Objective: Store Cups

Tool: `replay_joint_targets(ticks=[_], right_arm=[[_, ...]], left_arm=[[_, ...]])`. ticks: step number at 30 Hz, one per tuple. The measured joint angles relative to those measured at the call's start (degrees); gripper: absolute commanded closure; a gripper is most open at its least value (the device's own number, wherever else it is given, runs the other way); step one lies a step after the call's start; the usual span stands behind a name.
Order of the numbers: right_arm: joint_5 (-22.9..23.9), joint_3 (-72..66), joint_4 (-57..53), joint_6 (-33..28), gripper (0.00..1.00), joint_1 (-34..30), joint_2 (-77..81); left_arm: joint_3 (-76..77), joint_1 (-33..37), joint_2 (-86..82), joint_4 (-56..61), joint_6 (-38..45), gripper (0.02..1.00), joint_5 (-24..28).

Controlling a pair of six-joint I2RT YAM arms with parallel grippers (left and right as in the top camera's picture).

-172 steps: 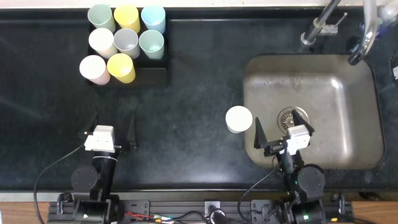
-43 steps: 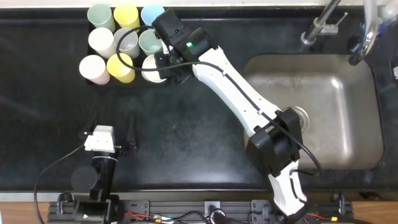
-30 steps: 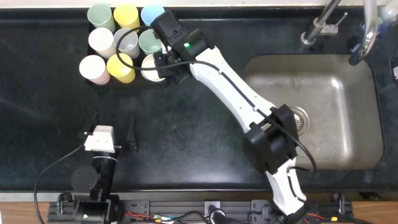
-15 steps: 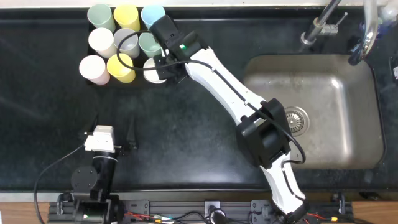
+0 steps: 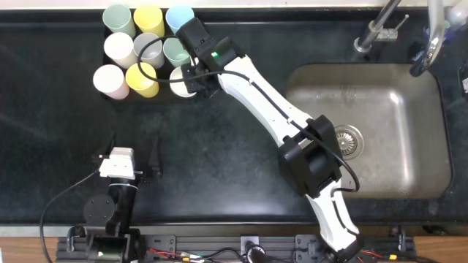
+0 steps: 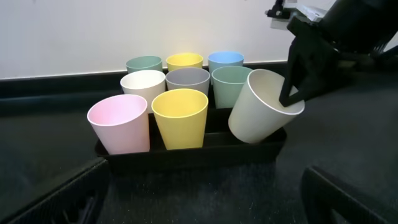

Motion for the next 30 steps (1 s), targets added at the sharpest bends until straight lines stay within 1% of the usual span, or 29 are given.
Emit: replay_joint_targets(ticks=[4,7,14,22,26,30], right_arm=[[-0.02,0.02,-0.39,0.0,0.908,0.0,0.0],[-0.04,0.02,-0.39,0.22,0.776,0.0,0.0],[-0.02,0.02,-0.57,0.2,0.638,0.04,0.0],[-0.02,0.0,-0.63,-0.5,0.592,-0.07,-0.44],[0.35,-0.57,-0.94,-1.88,0.509,-0.5,-4.37],[0.37,-0.66,-2.6,-4.79,0.4,-2.82,-13.46]], left_arm=[[0.0,0.0,0.0,0.0,0.0,0.02,0.0],[0.0,0.0,0.0,0.0,0.0,0.018,0.0],[0.0,0.0,0.0,0.0,0.0,0.018,0.0],[0.0,0.0,0.0,0.0,0.0,0.018,0.0],[0.0,0.0,0.0,0.0,0.0,0.018,0.0],[0.0,0.0,0.0,0.0,0.0,0.018,0.0]])
